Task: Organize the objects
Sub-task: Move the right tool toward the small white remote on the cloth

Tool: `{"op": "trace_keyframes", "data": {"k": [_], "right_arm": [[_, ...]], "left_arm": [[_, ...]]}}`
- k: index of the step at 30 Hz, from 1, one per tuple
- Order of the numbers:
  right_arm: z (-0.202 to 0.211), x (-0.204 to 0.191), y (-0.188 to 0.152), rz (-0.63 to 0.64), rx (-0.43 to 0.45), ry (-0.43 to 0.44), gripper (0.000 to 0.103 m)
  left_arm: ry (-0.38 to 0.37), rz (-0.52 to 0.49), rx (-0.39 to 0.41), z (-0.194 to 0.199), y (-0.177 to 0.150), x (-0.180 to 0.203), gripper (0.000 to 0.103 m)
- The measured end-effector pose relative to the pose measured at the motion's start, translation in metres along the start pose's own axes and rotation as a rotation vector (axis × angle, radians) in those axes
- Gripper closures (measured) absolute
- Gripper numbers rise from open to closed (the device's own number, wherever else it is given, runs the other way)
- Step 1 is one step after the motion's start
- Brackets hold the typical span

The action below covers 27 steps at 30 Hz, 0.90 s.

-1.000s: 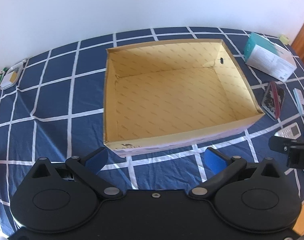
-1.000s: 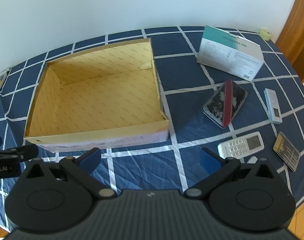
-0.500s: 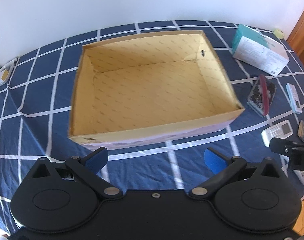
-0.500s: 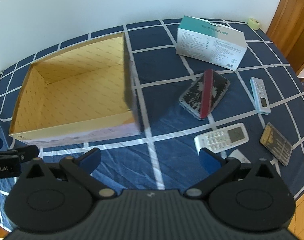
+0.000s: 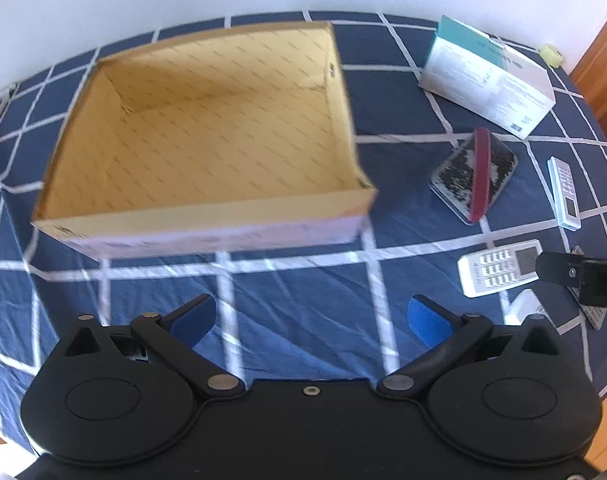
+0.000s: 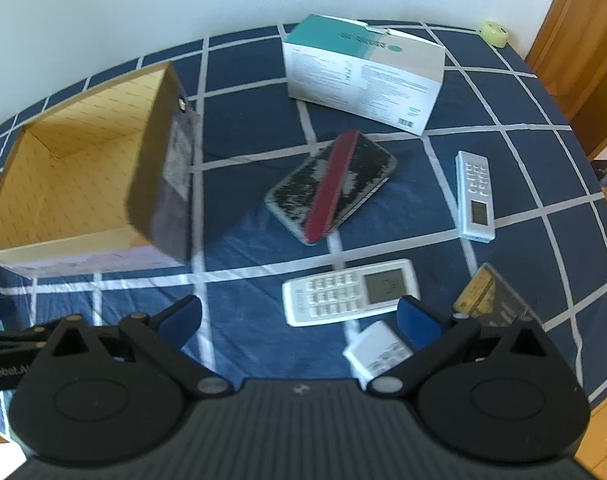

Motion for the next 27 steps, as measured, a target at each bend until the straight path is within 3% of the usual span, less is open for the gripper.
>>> {"op": "trace_keyframes", "data": {"k": [6,7,8,17,18,27], "right_arm": [[-0.021,0.036,-0.001,0.093,-0.046,0.038,0.000],[-0.024,0.039,-0.003,0.334,-0.081,0.101,0.000],[-0.027,0.043,-0.002,0.354,-0.089,0.111,0.000],[-0.057,0.073,0.006,0.358,-0.187,0.191,0.000],[-0.060,0.074,0.008,0.360,-0.196,0.198,0.000],[-0.091,0.077,0.022,0.406,-0.273,0.238,0.001]], "left_arm": [[-0.016,0.012,-0.033,-0.023,-0.013,0.037,0.000],[-0.017,0.014,-0.040,-0.026,-0.014,0.043,0.000],[-0.018,0.015,-0.045,-0.029,-0.016,0.048,0.000],[-0.046,-0.003,-0.113,-0.052,-0.015,0.089,0.000],[-0.096,-0.182,-0.131,-0.054,-0.014,0.094,0.000],[-0.110,-0.216,-0.177,-0.082,-0.006,0.124,0.000]]}}
Point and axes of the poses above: each gripper's, at about its wrist camera, not at the fingertips, and z roughly against the way its jaws point, x to its right, y to its top, the point moved 3 cm from there along -z, roughly the way its jaws point, and after that the axes turned 4 degrees about -y, right-handed, at the moved point
